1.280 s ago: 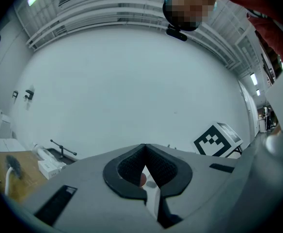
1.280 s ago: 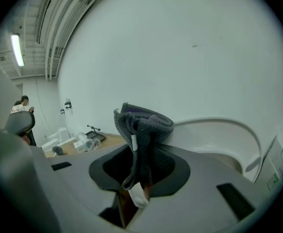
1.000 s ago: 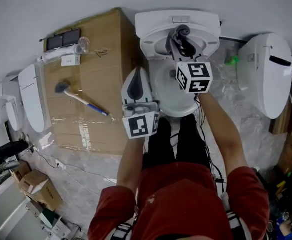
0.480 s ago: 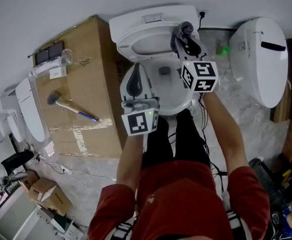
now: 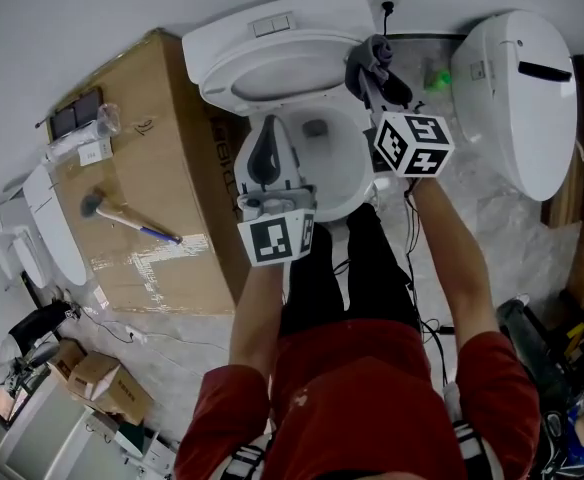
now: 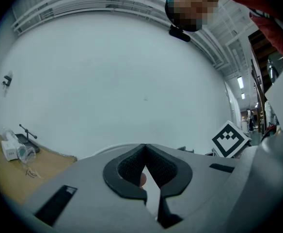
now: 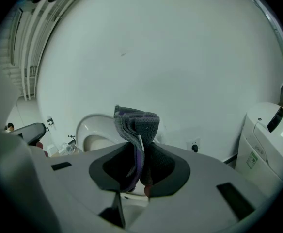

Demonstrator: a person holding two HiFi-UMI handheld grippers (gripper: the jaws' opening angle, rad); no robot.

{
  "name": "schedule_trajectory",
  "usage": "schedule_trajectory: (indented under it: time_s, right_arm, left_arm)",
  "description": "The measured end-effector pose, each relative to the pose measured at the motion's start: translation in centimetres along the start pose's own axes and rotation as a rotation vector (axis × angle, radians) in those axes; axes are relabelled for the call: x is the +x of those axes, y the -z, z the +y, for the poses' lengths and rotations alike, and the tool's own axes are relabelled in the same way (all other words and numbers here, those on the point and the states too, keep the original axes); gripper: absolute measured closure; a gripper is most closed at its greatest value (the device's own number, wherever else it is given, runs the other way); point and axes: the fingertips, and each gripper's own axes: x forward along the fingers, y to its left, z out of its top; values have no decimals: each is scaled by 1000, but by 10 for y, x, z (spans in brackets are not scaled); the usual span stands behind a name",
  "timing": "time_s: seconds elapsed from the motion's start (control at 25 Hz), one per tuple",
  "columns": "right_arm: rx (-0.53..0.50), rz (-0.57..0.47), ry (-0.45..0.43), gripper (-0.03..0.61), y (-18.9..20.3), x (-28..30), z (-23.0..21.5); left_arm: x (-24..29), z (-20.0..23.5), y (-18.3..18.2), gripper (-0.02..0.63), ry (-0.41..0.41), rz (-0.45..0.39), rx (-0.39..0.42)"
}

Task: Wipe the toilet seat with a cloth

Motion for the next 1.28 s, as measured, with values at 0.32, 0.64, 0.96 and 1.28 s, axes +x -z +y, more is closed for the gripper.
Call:
schedule_trajectory:
  time_s: [0.32,0.64,0.96,1.28]
  right_arm:
    - [-78,-9,2,494,23,2,-16]
    - [-188,24,29,494,77,21,-35]
    - [-207,99,54,494,150,44,-53]
    - [-227,77,76,494,180,53,-56]
  left_arm:
    - [8,-9,33,603,5,31,4]
    - [12,-10,83,603,13,62,9]
    - [7,3,140,603,-6,79,-9]
    - [-7,16,184,603,-37,139,-58]
